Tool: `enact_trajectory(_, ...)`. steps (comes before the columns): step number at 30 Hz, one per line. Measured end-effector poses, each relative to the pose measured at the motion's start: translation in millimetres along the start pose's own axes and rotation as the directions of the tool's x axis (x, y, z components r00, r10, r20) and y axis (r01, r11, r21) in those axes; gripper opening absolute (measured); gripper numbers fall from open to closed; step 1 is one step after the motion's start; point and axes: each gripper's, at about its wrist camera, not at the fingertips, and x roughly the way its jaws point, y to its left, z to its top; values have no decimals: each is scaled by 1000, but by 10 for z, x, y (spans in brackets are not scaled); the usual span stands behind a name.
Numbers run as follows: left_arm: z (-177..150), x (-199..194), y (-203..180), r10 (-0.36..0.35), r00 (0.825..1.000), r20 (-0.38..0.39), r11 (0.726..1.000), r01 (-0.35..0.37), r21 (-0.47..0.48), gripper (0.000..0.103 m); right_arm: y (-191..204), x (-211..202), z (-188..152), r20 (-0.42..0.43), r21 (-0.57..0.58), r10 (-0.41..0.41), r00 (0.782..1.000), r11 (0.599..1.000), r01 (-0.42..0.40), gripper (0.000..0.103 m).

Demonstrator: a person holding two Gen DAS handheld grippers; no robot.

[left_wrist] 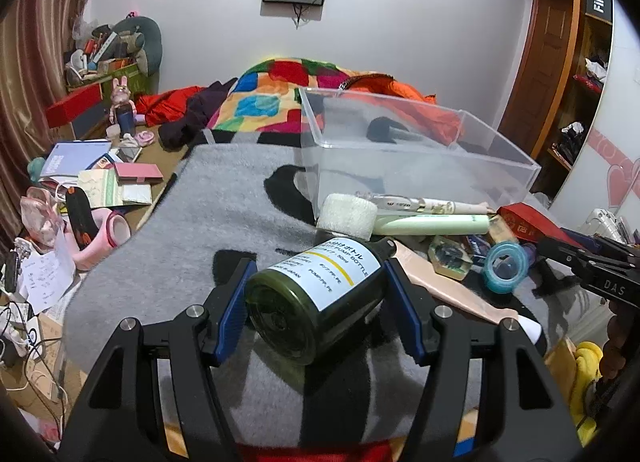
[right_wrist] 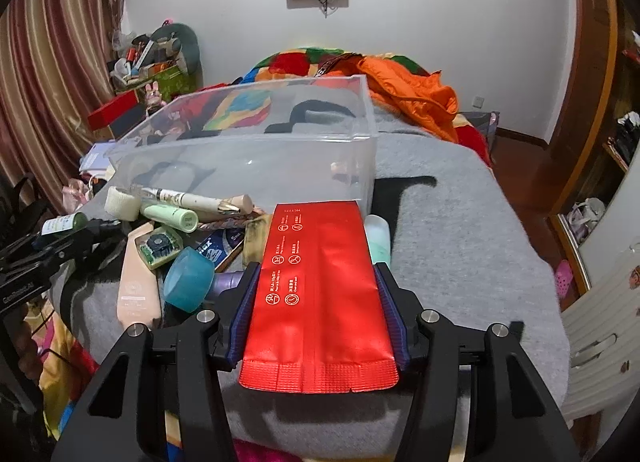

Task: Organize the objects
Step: 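Grasp the green glass bottle with the left tool while the right tool grasps the red packet, then carry the green bottle and red packet into the clear box and release both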

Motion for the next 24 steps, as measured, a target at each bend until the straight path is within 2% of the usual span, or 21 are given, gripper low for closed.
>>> enact_trajectory(13, 180, -326, -121, -31, 997, 73, 999, 30, 15, 63, -51, -393, 91, 95, 4, 16, 995, 1000, -16, 51)
enact_trajectory(24, 499, -473, -316, -48, 989, 143, 997, 40, 61, 63, 16, -739, 297, 201, -24, 41, 979, 999, -37, 51)
